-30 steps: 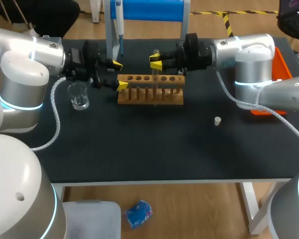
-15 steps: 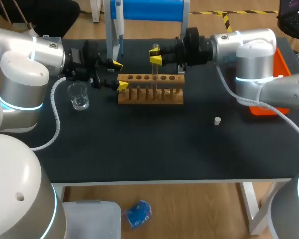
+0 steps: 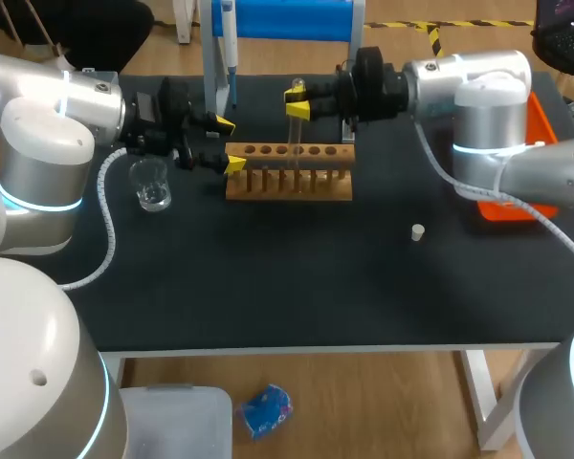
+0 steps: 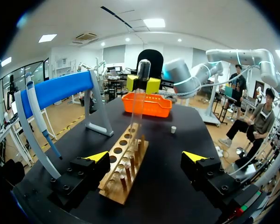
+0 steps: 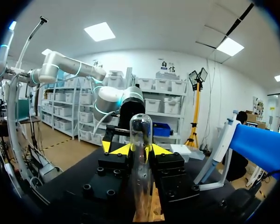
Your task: Invert the test tube, pick up the pipette, mount the tip to pipette, aspirate from beaker and dispense into the tube, eject the tip, return the pipette, and cap with the stopper.
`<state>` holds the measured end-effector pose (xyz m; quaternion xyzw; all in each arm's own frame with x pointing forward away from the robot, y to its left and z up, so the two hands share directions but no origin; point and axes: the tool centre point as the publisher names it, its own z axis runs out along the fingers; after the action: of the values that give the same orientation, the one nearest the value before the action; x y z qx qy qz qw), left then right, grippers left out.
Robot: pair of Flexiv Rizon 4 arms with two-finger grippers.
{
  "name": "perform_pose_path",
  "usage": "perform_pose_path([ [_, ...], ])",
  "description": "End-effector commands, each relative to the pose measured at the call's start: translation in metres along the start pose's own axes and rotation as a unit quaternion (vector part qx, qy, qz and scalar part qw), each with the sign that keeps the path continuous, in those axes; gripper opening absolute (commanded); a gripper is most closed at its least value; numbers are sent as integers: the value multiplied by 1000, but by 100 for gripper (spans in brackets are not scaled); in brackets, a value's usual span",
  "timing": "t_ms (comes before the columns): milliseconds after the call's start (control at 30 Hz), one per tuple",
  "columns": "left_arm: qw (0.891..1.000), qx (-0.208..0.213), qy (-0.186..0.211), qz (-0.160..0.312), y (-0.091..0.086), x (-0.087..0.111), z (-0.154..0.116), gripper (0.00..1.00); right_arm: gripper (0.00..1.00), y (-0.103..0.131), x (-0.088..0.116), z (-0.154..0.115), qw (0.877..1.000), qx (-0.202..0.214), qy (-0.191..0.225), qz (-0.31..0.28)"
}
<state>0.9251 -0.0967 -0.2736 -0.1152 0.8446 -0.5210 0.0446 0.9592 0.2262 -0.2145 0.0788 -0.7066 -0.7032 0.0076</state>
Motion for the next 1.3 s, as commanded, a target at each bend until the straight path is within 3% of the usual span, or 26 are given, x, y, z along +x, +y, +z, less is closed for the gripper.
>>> perform_pose_path([
  [33,1000,-1,0,0,0,0,0,100,0,12,3,-3,1000,5,-4,-2],
  [400,1000,-1,0,0,0,0,0,100,0,41,7,-14,1000,11,-7,-3],
  [533,1000,-1,0,0,0,0,0,100,0,49,13,-15,1000,9,-3,21],
  [600,996,14,-20,86,-9,5,-4,100,0,53,18,-17,998,-7,0,64],
  [667,982,24,-30,185,-18,16,-9,100,0,56,24,-20,993,-28,17,113],
  [700,974,28,-39,220,-23,22,-11,100,0,58,28,-22,989,-28,24,142],
  [767,967,46,-52,244,-30,28,-14,100,0,61,33,-25,975,-55,46,210],
  [800,967,49,-63,244,-33,29,-15,100,0,62,36,-26,965,-62,56,248],
  [867,972,44,-59,224,-35,27,-15,100,0,67,37,-32,956,-77,52,277],
  [1300,972,44,-59,224,-35,27,-15,100,0,67,37,-32,956,-77,52,277],
])
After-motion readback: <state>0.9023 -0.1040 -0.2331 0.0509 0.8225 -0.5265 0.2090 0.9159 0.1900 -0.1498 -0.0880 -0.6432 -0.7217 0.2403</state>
